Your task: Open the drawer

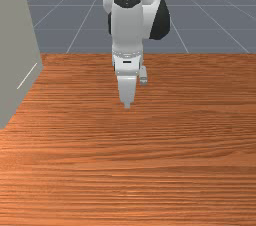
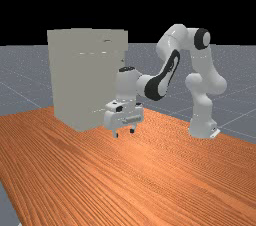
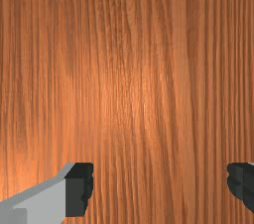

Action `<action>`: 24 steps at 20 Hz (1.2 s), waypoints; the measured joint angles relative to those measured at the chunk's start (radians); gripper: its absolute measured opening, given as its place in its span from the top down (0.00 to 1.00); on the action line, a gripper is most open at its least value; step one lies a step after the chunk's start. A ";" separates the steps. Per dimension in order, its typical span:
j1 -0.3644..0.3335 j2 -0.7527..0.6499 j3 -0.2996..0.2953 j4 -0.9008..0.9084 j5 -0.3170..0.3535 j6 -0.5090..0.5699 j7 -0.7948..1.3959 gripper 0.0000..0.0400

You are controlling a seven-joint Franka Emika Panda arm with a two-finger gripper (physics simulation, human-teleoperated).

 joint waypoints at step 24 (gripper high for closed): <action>0.034 -0.399 -0.104 0.165 -0.021 -0.679 1.574 1.00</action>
